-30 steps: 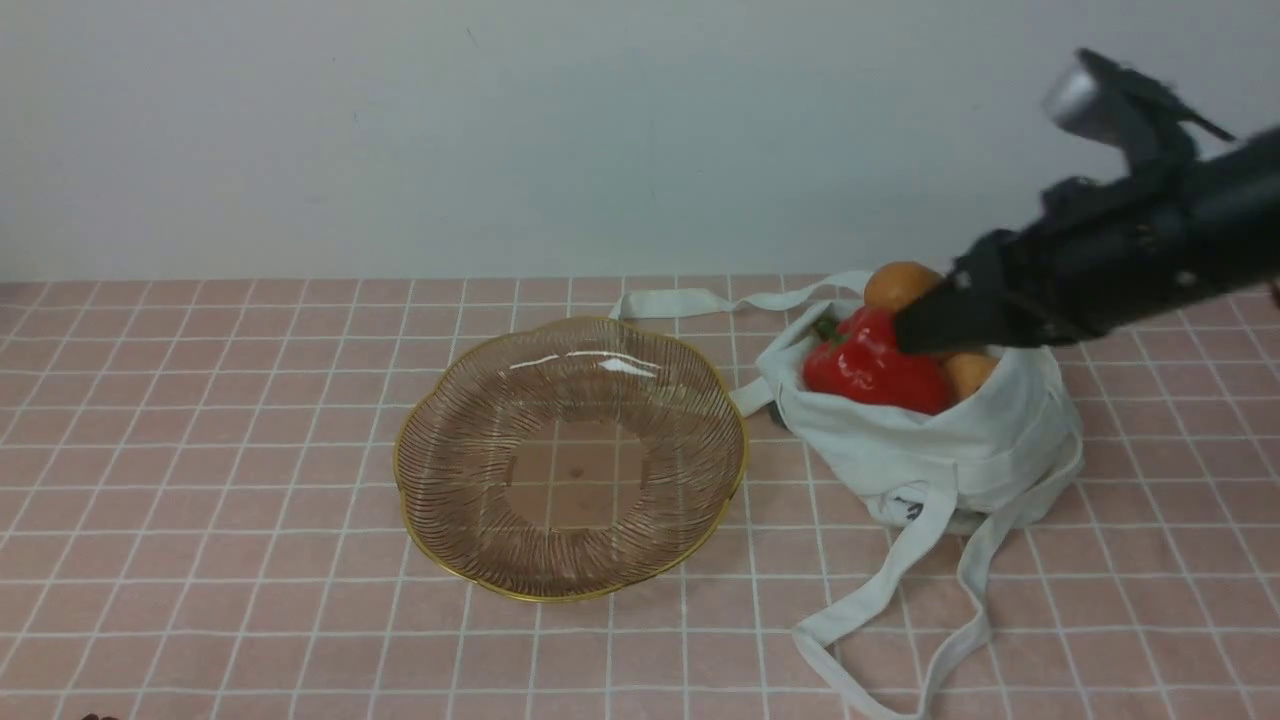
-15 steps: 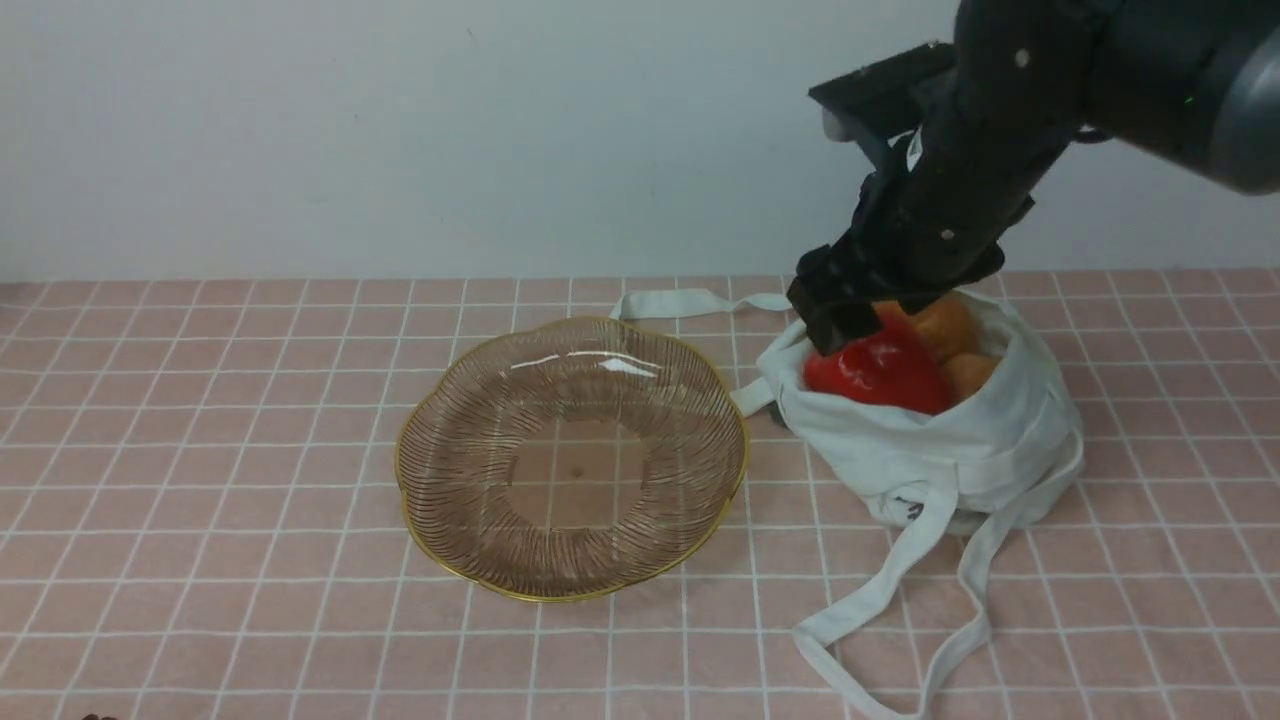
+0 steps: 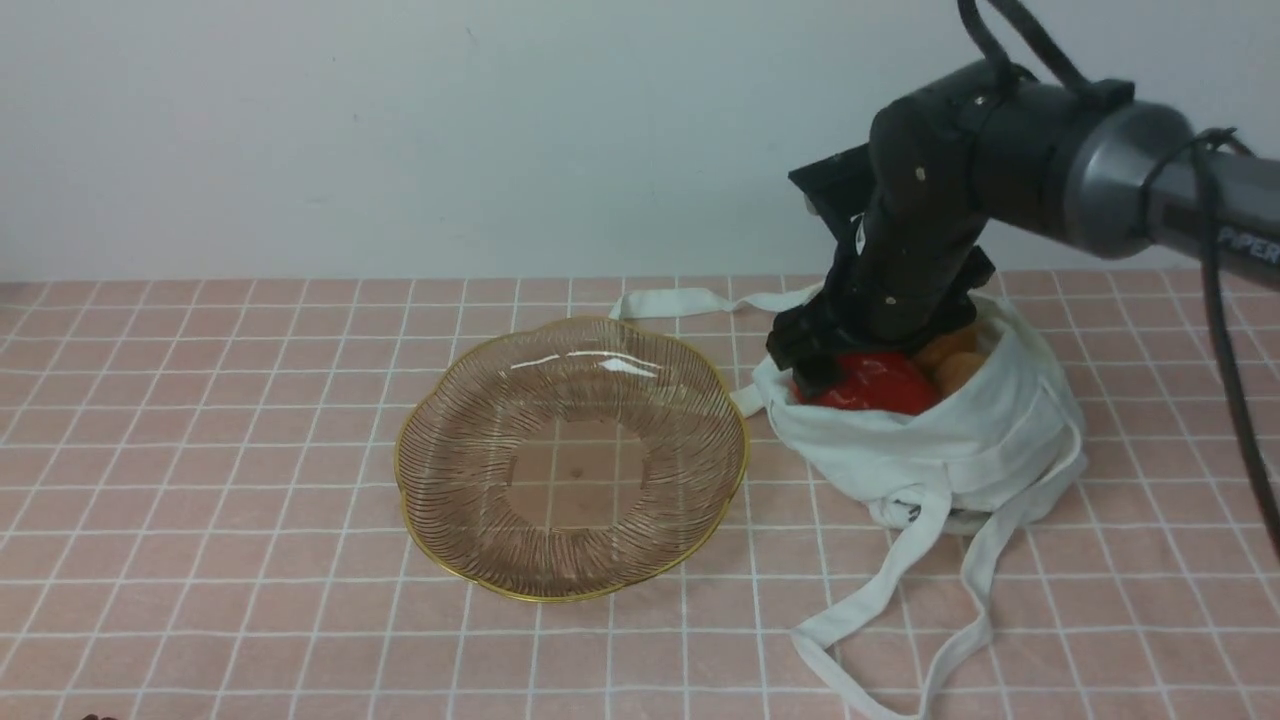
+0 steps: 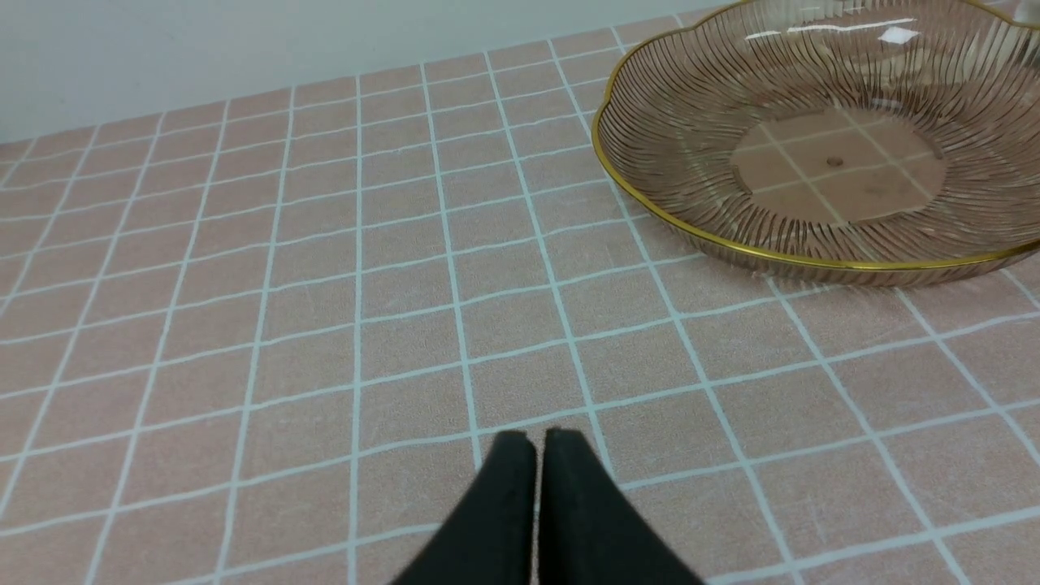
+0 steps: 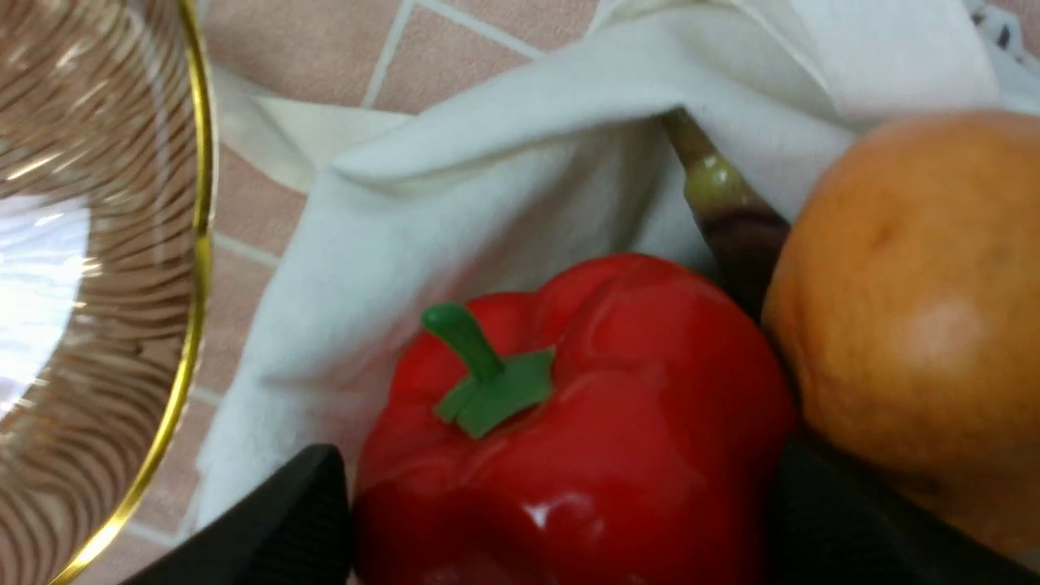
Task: Take vegetables from bag on pink coffee tablecloth place on plate.
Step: 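Reach for the red bell pepper in the white bag with the right gripper, then place the red bell pepper on the plate with the right gripper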
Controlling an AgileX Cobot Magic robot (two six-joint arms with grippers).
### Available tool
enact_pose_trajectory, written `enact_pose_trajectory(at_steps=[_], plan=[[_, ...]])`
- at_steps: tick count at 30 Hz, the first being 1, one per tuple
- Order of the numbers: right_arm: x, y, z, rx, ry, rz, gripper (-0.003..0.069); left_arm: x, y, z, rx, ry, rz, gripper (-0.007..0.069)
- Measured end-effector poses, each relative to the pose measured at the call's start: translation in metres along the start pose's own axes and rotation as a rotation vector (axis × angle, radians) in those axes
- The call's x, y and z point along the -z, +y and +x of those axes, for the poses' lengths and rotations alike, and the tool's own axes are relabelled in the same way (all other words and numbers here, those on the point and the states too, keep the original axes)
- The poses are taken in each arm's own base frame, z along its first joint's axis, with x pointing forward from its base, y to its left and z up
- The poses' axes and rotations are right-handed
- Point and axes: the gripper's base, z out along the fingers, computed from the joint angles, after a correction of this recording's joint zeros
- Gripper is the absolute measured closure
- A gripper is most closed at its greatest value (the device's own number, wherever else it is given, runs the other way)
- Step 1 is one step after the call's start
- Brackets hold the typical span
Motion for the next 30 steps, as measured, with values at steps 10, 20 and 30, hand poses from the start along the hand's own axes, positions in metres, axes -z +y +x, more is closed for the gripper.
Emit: enact_pose_trajectory(at_steps=[10, 20, 30], plan=[[0.0, -0.001, 0.001, 0.011, 0.043, 0.018, 0.0076, 0.0, 0.0, 0.0, 0.0, 0.0, 0.0, 0.0629], [0.072, -0.01, -0.006, -0.005, -0.021, 0.011, 0.0076, 0.0, 0.0, 0.0, 0.0, 0.0, 0.0, 0.0629], [0.108, 0.016, -0.038, -0.023, -0.372, -0.248, 0.0076, 0.0, 0.0, 0.0, 0.0, 0.0, 0.0, 0.0629]])
